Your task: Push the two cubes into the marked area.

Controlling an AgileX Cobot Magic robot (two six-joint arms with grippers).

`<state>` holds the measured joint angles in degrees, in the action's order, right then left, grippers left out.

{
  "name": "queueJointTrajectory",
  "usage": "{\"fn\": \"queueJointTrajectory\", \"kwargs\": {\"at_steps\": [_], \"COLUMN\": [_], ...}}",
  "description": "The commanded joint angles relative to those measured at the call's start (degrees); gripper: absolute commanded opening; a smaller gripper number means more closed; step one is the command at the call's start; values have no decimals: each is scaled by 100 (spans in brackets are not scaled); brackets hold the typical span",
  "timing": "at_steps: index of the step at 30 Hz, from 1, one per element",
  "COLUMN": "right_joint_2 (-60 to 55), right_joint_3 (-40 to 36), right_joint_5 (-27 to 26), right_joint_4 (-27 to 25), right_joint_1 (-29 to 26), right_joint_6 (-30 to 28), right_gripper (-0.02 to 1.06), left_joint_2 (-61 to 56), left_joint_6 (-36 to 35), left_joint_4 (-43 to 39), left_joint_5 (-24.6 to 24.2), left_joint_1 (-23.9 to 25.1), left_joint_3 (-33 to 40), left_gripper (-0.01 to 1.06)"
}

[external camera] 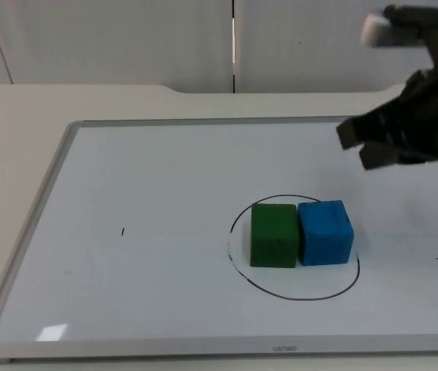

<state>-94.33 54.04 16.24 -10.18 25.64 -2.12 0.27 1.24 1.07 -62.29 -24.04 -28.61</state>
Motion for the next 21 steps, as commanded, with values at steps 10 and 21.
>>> {"fn": "queueJointTrajectory", "kwargs": {"at_steps": [10,21], "right_joint_2": [2722,4119], "right_joint_3": [19,19], "right_joint_5": [768,1756], "right_joint_4": [407,407], "right_joint_1": [4,4], "right_joint_6": [-194,-962], "right_gripper": [0,0], "left_joint_2": [-27,-27], "left_joint_6": [-45,-45], "left_joint_4": [-33,-33], "left_joint_5": [63,63], "left_joint_1": [15,15], "left_joint_3": [32,32], "left_gripper": [0,0]}}
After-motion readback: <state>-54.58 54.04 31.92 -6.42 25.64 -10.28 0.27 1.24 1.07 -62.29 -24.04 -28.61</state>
